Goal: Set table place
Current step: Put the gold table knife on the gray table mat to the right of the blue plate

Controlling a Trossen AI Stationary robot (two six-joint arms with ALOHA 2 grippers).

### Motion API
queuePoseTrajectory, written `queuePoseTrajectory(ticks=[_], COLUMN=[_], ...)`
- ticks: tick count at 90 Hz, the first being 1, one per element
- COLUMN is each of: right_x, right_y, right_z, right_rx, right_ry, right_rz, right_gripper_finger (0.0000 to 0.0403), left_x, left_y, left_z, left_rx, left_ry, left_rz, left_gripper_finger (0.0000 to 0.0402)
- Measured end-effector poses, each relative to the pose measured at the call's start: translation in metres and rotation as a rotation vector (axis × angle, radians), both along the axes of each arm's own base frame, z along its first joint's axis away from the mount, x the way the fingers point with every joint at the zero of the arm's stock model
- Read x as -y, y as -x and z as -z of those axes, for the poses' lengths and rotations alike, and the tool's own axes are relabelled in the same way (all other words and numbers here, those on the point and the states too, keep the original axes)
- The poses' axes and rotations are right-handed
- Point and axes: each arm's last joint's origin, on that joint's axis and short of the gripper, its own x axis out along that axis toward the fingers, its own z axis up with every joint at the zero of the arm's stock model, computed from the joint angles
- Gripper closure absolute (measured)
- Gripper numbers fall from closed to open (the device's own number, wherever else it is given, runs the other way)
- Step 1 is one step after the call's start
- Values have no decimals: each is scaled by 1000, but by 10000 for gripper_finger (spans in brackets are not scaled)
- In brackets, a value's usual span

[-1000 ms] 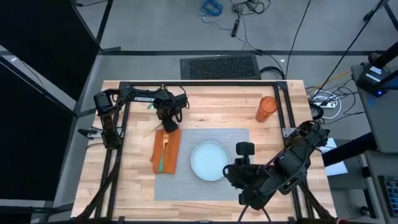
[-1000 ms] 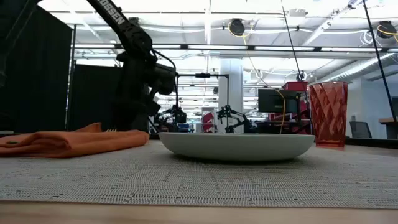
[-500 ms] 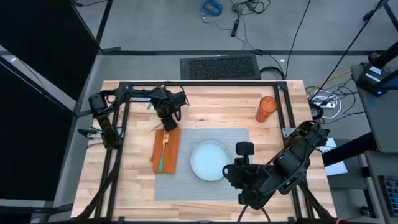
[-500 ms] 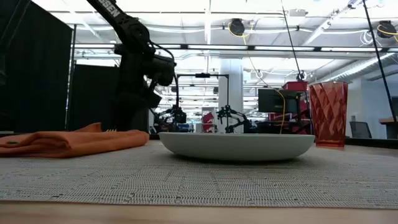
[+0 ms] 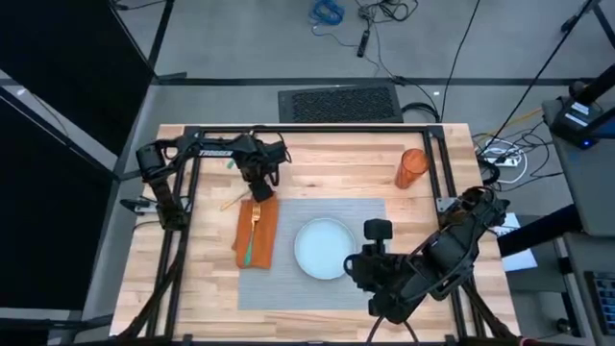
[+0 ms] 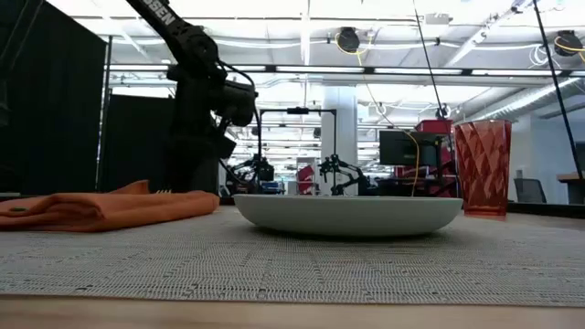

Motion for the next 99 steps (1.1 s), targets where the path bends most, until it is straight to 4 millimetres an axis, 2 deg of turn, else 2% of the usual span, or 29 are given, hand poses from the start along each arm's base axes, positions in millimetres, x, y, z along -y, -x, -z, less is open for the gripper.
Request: queuePoseTrajectory(ticks=[23, 39, 48, 65, 99], right_x=[0, -1, -1, -1, -2], right_y=[0, 0, -1, -1, -1], right_z=[0, 0, 0, 0, -1], right_rx=[1, -5, -2, -1, 5], right_ry=[-8, -32, -39, -44, -48], right_rz=[5, -1, 5, 7, 6], right_gripper_finger=[316, 316, 316, 316, 316], left_x=[0, 0, 0, -1, 4], left_y=[-3, -4, -4, -4, -5], left_z=[14, 16, 16, 16, 15], left_rx=[-27, -38, -39, -36, -72], left_ry=[50, 32, 33, 36, 17], left_rz=[-14, 8, 13, 45, 151], left_gripper_finger=[311, 313, 331, 391, 400])
